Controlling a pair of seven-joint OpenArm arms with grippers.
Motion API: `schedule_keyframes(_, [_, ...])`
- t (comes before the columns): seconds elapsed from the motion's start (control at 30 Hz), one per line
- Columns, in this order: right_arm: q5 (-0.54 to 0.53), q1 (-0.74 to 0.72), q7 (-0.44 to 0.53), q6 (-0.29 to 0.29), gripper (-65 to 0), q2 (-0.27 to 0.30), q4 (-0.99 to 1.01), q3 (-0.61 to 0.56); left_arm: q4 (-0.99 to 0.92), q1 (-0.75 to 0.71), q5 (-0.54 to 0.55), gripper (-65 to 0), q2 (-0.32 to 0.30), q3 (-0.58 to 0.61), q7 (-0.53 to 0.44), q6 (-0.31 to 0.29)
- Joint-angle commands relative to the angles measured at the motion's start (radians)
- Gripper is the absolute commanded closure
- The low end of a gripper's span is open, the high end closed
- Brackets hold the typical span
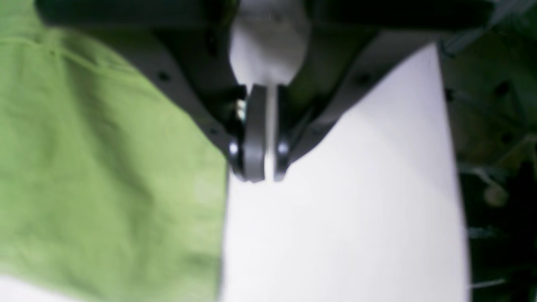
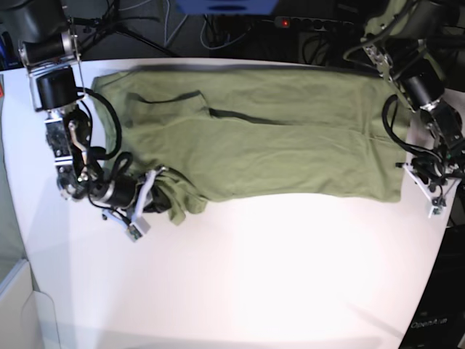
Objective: Fold the T-shirt properly
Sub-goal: 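Grasp the hem corners with both grippers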
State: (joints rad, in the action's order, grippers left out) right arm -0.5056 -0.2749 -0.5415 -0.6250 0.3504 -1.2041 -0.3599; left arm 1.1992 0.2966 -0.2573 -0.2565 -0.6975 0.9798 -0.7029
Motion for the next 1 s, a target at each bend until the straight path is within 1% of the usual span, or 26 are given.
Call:
schedule_keyframes(0.0, [-0.015, -0.017, 0.027, -0.003, -0.7, 0.011, -0.029, 0.008, 0.012, 0.025, 0.008, -3.6, -0.019, 0.0, -0.019, 0.005])
schedule_keyframes(0.4, [-0.015, -0.001, 0.025, -0.003, -0.7, 0.011, -0.058, 0.008, 0.023, 0.037, 0.011, -4.1, -0.019, -0.003, -0.022, 0.005])
schedule_keyframes(0.47, [-0.015, -0.001, 0.024, -0.003, -0.7, 0.011, -0.058, 0.008, 0.021, 0.051, 0.011, -9.0, -0.019, -0.003, -0.037, 0.005])
schedule_keyframes(0.57, [-0.015, -0.001, 0.022, -0.003, -0.7, 0.011, -0.058, 0.006, 0.018, 0.054, 0.011, -24.3, -0.017, -0.003, -0.068, 0.005])
schedule_keyframes(0.67, [-0.015, -0.001, 0.022, -0.003, -0.7, 0.017, -0.058, 0.006, 0.023, 0.056, 0.011, -41.3, 0.009, -0.027, -0.098, 0.005])
schedule_keyframes(0.7, [-0.015, -0.001, 0.022, -0.003, -0.7, 0.022, -0.058, 0.008, 0.021, 0.056, 0.011, -45.7, 0.015, -0.041, -0.112, 0.005])
schedule_keyframes(0.73, [-0.015, -0.001, 0.022, -0.003, -0.7, 0.022, -0.058, 0.008, 0.017, 0.056, 0.011, -47.4, 0.018, -0.049, -0.126, 0.005])
schedule_keyframes(0.87, [-0.015, -0.004, 0.021, -0.003, -0.6, 0.023, -0.059, 0.008, -0.012, 0.056, 0.01, -46.2, 0.042, -0.052, -0.175, 0.005])
schedule_keyframes(0.97, [-0.015, -0.005, 0.019, -0.003, -0.6, 0.028, -0.059, 0.008, -0.065, 0.056, 0.01, -46.4, 0.042, -0.055, -0.209, 0.005])
